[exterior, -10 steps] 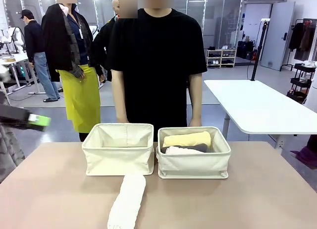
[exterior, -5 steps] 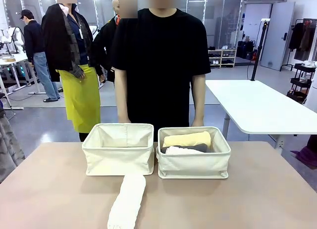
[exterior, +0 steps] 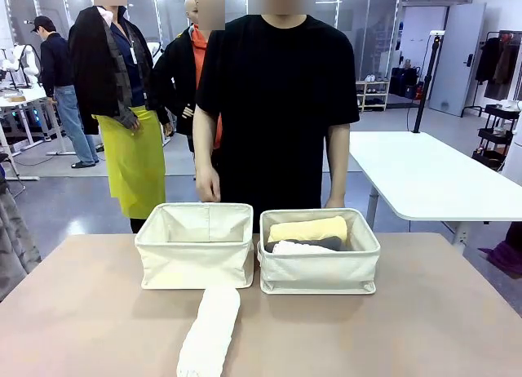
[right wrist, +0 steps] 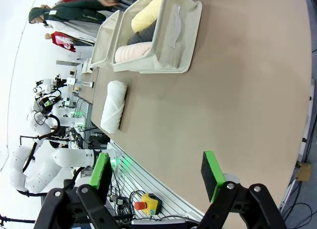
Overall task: Divide the towels into two baskets.
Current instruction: Pick up one hotel-folded towel from the bottom of the table and place it in the Fabric basket indicated by the person.
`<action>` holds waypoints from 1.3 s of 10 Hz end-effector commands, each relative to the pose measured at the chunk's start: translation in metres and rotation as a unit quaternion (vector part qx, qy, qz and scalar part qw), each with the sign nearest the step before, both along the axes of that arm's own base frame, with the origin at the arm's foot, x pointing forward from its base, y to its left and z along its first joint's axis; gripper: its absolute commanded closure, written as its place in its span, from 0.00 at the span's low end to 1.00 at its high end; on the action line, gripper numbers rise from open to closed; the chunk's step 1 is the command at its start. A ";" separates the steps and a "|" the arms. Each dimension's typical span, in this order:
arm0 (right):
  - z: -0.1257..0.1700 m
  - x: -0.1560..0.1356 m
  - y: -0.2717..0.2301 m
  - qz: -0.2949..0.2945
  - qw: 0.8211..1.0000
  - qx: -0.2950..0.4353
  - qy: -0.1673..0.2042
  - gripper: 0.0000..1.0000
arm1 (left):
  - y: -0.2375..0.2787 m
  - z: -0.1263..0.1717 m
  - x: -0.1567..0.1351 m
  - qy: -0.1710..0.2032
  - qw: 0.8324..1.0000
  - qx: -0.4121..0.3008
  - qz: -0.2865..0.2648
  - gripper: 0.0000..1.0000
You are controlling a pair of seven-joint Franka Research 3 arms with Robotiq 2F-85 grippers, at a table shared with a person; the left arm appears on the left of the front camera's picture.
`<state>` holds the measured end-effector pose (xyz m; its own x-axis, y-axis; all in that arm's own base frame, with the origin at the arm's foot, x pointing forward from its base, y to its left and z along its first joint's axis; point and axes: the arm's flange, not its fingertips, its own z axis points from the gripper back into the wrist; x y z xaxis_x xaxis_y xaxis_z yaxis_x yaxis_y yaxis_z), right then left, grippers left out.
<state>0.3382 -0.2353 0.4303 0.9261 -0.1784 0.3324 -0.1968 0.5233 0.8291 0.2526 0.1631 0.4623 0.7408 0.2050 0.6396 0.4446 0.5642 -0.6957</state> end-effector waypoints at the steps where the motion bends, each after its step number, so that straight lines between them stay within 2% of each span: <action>1: 0.004 -0.003 0.003 -0.005 1.000 0.006 0.009 0.08 | 0.002 -0.001 -0.001 0.000 1.000 -0.001 0.000 0.00; 2: 0.004 -0.003 0.003 -0.005 1.000 0.006 0.009 0.08 | 0.015 0.002 0.009 0.000 0.994 -0.077 -0.077 0.00; 3: 0.004 -0.003 0.003 -0.005 1.000 0.006 0.009 0.08 | 0.029 0.002 0.012 0.013 0.985 -0.127 -0.118 0.00; 4: 0.004 -0.003 0.003 -0.005 1.000 0.006 0.009 0.08 | 0.033 0.002 0.017 0.038 0.984 -0.131 -0.114 0.00; 5: 0.004 -0.003 0.003 -0.005 1.000 0.006 0.009 0.08 | 0.030 0.004 0.024 0.047 0.981 -0.144 -0.120 0.00; 6: 0.004 -0.003 0.003 -0.005 1.000 0.006 0.009 0.08 | 0.027 0.005 0.032 0.066 0.983 -0.134 -0.103 0.00; 8: 0.004 -0.003 0.003 -0.005 1.000 0.006 0.009 0.08 | 0.023 0.004 0.044 0.061 0.981 -0.146 -0.116 0.00; 9: 0.004 -0.003 0.003 -0.005 1.000 0.006 0.009 0.08 | 0.022 -0.004 0.033 0.058 0.983 -0.134 -0.116 0.00; 13: 0.004 -0.003 0.003 -0.005 1.000 0.006 0.009 0.08 | 0.022 -0.004 0.033 0.058 0.983 -0.134 -0.116 0.00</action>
